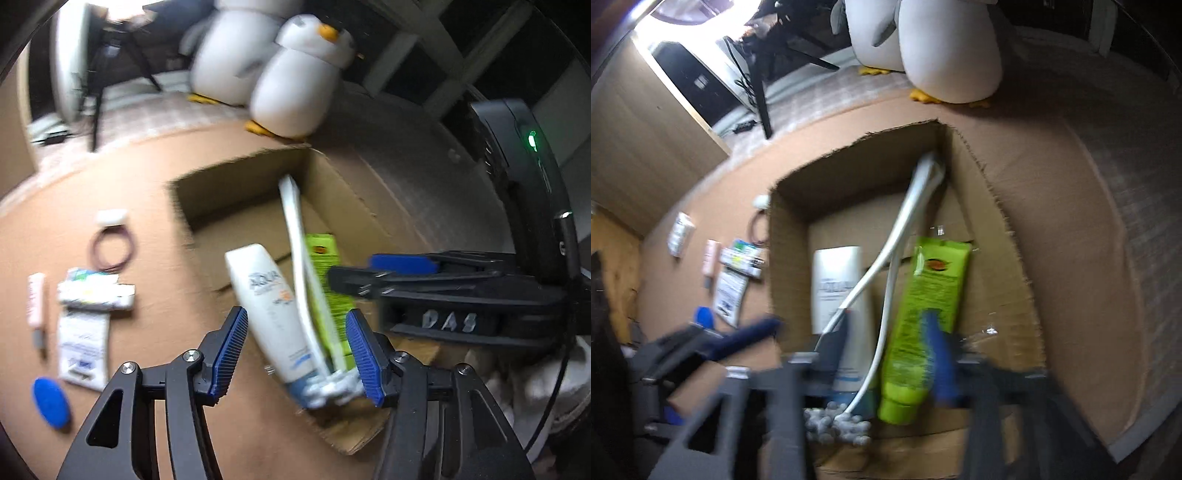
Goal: Organize objects
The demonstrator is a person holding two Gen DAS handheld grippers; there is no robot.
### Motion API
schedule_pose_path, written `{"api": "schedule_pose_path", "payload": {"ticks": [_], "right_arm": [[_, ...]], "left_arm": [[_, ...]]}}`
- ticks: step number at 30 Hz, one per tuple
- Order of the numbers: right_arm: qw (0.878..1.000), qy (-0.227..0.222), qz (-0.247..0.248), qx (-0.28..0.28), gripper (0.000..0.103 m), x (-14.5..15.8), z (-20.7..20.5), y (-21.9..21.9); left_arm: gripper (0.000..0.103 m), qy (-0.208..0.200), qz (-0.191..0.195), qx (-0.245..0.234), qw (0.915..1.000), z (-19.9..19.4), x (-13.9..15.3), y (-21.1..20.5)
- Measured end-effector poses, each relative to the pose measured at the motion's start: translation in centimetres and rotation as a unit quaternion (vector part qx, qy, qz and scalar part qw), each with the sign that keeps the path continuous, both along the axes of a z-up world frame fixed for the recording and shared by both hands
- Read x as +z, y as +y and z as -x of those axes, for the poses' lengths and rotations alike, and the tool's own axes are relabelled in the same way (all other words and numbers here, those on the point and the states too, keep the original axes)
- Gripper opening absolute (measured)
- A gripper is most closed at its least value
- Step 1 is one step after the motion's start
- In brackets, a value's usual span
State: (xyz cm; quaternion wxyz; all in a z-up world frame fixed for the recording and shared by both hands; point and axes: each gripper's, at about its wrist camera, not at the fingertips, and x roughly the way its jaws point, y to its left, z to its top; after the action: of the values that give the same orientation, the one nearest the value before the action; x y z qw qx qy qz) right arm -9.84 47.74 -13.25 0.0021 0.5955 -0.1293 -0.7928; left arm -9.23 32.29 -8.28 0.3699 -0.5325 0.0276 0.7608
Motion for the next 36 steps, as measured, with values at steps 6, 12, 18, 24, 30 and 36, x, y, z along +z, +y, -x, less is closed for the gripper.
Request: {"api": "schedule_pose_path", "payload": {"ticks": [6, 12, 18, 24, 30, 36], "right_arm": [[0.996, 0.077, -0.011, 0.052, 0.051, 2.8, -1.4, -2.9], [0.982, 0.109, -0.018, 0.151, 0.051, 4.2, -3.3, -11.0], [0.96, 0.144, -0.022, 0.239, 0.051, 5.3, -6.1, -19.7], [0.959, 0.139, -0.014, 0.246, 0.051, 5.2, -9.0, -25.5], [0.968, 0.125, -0.015, 0.217, 0.051, 5.1, -12.9, -29.6], [0.968, 0.136, -0.015, 0.211, 0.06, 5.4, -16.7, -33.3]], "left_arm": [[0.066, 0.052, 0.021, 0.1, 0.9934, -2.4, 3.2, -7.0], [0.073, 0.079, 0.03, 0.219, 0.9722, -4.5, 4.8, -16.2], [0.078, 0.091, 0.045, 0.291, 0.9513, -7.5, 5.6, -24.5], [0.079, 0.098, 0.058, 0.32, 0.9405, -11.8, 5.7, -31.7], [0.082, 0.105, 0.066, 0.323, 0.9383, -16.5, 6.2, -37.7], [0.086, 0.113, 0.08, 0.318, 0.938, -20.5, 6.4, -43.0]]}}
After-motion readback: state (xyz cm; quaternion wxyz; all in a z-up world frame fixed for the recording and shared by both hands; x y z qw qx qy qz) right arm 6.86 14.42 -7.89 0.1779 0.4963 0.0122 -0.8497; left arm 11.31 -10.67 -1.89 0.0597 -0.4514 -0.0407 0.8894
